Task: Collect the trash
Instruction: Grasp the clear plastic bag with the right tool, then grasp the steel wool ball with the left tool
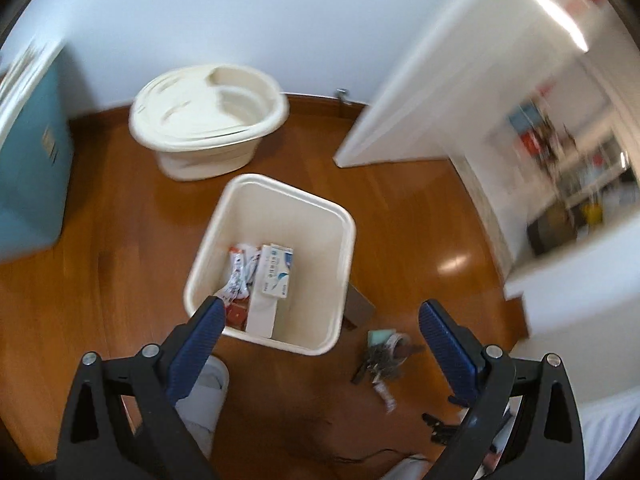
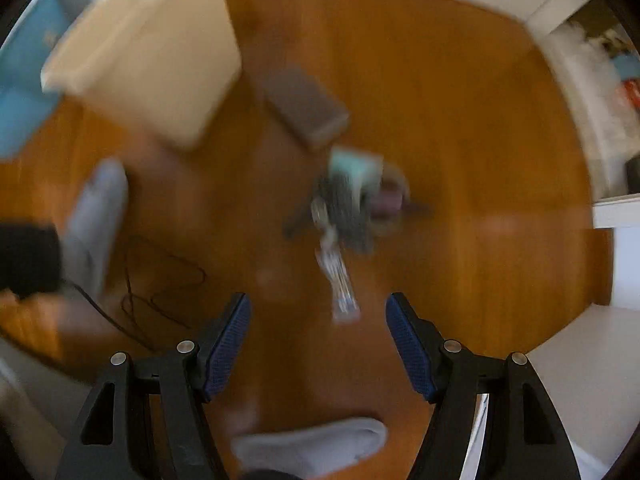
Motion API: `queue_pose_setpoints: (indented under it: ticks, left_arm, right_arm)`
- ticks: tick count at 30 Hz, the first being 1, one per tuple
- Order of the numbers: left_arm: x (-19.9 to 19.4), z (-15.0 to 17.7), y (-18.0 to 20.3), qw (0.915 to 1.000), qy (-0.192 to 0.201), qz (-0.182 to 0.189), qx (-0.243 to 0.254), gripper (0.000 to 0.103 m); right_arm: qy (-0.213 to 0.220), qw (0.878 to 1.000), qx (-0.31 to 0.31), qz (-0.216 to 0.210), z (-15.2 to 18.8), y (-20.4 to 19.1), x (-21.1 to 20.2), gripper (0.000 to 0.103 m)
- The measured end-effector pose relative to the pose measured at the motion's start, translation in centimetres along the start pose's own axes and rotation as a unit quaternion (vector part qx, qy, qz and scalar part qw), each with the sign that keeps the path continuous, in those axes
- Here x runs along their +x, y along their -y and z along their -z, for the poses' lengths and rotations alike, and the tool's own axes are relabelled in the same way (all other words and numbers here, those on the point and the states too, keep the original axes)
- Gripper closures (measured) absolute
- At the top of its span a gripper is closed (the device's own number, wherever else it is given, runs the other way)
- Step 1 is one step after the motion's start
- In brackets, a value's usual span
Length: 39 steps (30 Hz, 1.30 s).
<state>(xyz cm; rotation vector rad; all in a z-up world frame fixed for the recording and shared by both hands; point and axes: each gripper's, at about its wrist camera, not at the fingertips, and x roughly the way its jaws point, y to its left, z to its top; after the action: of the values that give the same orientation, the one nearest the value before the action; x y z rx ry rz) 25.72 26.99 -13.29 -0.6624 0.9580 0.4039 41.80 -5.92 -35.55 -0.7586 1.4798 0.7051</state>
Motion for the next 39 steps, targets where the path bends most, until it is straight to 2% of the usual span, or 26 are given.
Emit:
queue_pose_setpoints:
  ticks: [3,4,7,12,15,16,17,18,19,20,21,22,25,27,28,30,32,34,39]
  left_arm:
    - [2.3,2.1,4.0,0.9973,-0.003,-0.024,0.069,0.004]
    - [3.6,3.2,5.9,0.9941,-0.009,-0.032,0.104,0.004]
    - [7.0,5.8,9.6,0.9849,-0.027,-0.037,0.167,0.004]
    - [12.6,9.2,13.3,0.9751,-0.063,-0.048,0.207,0.004]
    - [15.4,11.0,14.5,0.9705,-0.077,-0.059,0.221,0.004]
    - [16.0,11.4,14.7,0.9701,-0.08,-0.061,0.221,0.004]
    - [16.7,11.9,14.8,0.9704,-0.086,-0.063,0.217,0.004]
    - [17.5,12.4,14.9,0.9712,-0.092,-0.063,0.211,0.004]
    - [18.2,12.8,15.1,0.9716,-0.097,-0.062,0.207,0.004]
    - [18.6,13.1,15.2,0.972,-0.101,-0.061,0.203,0.004]
    - [19.1,13.4,15.2,0.9729,-0.106,-0.058,0.197,0.004]
    - [19.8,13.8,15.2,0.9745,-0.113,-0.053,0.187,0.004]
    - [22.8,15.1,14.8,0.9797,-0.158,-0.027,0.12,0.004]
    - [26.4,16.2,14.3,0.9791,-0.199,-0.011,0.042,0.004]
    - [28.1,16.6,13.9,0.9762,-0.217,-0.008,0.003,0.004]
    - [32.2,17.2,13.1,0.9642,-0.251,-0.01,-0.084,0.004]
    - [35.6,17.3,13.4,0.9581,-0.266,-0.016,-0.106,0.004]
    - [38.9,17.4,14.0,0.9535,-0.283,-0.038,-0.095,0.004]
    - [42.1,17.7,13.9,0.9479,-0.291,-0.065,-0.112,0.004]
  right_arm:
    - [-0.02,1.0,-0.022,0.004,1.5,1.5,5.5,0.03]
    - [-0.026,0.999,-0.029,0.003,1.8,1.9,7.5,0.03]
    - [-0.041,0.998,-0.042,-0.005,2.2,2.6,12.8,0.031]
    - [-0.041,0.997,-0.052,-0.042,2.2,2.5,18.6,0.033]
    - [-0.03,0.997,-0.054,-0.048,1.7,2.7,20.6,0.045]
    - [-0.03,0.997,-0.049,-0.052,1.6,2.9,21.1,0.052]
    - [-0.032,0.997,-0.045,-0.053,1.7,3.2,22.0,0.059]
    - [-0.036,0.997,-0.045,-0.051,1.8,3.2,22.5,0.059]
    - [-0.02,0.997,-0.051,-0.049,1.7,3.2,22.5,0.067]
    - [-0.018,0.997,-0.051,-0.051,1.7,3.4,22.6,0.074]
    - [-0.016,0.997,-0.045,-0.055,1.7,3.6,22.7,0.087]
    - [-0.016,0.997,-0.036,-0.062,1.8,4.0,22.6,0.093]
    - [0.01,0.996,-0.003,-0.089,2.5,5.5,21.3,0.093]
    - [0.042,0.994,0.014,-0.105,3.4,6.4,19.7,0.093]
    - [0.051,0.992,0.027,-0.115,3.8,7.0,19.1,0.093]
    - [0.071,0.986,0.067,-0.135,4.7,8.8,18.1,0.093]
    - [0.085,0.979,0.112,-0.149,5.7,10.7,17.7,0.093]
    - [0.093,0.975,0.135,-0.149,6.7,12.1,17.4,0.093]
    - [0.113,0.967,0.168,-0.152,7.9,14.0,17.2,0.093]
